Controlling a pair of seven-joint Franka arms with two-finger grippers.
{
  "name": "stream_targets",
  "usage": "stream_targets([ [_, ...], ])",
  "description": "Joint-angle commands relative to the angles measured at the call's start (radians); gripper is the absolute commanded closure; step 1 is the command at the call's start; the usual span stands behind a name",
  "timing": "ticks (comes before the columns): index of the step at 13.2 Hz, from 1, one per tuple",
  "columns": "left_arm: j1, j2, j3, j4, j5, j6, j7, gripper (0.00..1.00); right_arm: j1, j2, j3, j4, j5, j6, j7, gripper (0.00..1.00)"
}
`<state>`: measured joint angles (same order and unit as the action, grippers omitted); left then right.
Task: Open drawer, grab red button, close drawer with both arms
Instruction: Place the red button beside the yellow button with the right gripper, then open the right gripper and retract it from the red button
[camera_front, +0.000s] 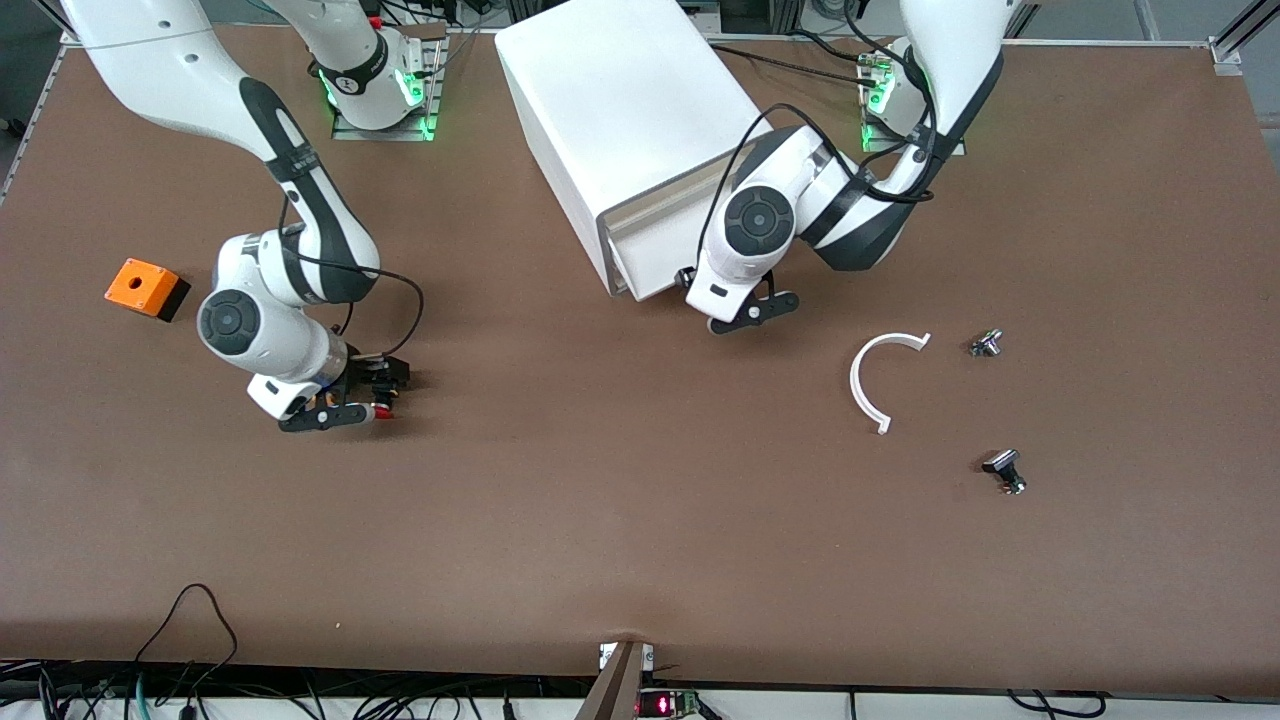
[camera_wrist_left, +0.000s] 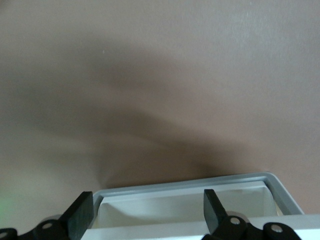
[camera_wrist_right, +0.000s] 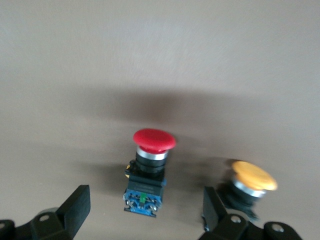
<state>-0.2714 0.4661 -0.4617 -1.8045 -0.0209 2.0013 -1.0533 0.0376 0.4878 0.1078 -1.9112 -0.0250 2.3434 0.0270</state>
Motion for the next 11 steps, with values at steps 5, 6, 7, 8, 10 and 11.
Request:
stream_targets([
  [5, 0.008, -0.034, -0.067, -0.049, -0.03, 0.011, -0.068, 0.03, -0.018, -0.159, -0.083, 0.06, 0.016, -0.122, -0.134, 0.0],
  [6, 0.003, -0.032, -0.071, -0.049, -0.048, 0.011, -0.068, 0.03, -0.018, -0.178, -0.085, 0.084, 0.017, -0.189, -0.13, 0.0],
  [7, 0.003, -0.032, -0.074, -0.049, -0.053, 0.01, -0.068, 0.03, -0.018, -0.187, -0.092, 0.128, 0.02, -0.264, -0.127, 0.0],
  [8, 0.0, -0.032, -0.075, -0.053, -0.054, 0.008, -0.07, 0.03, -0.018, -0.189, -0.103, 0.182, 0.019, -0.338, -0.125, 0.0],
  [10, 0.0, -0.029, -0.075, -0.058, -0.056, 0.008, -0.07, 0.03, -0.018, -0.192, -0.111, 0.283, 0.019, -0.485, -0.121, 0.0],
  [11, 0.0, -0.029, -0.081, -0.059, -0.065, 0.007, -0.07, 0.03, -0.018, -0.201, -0.117, 0.325, 0.017, -0.546, -0.118, 0.0],
])
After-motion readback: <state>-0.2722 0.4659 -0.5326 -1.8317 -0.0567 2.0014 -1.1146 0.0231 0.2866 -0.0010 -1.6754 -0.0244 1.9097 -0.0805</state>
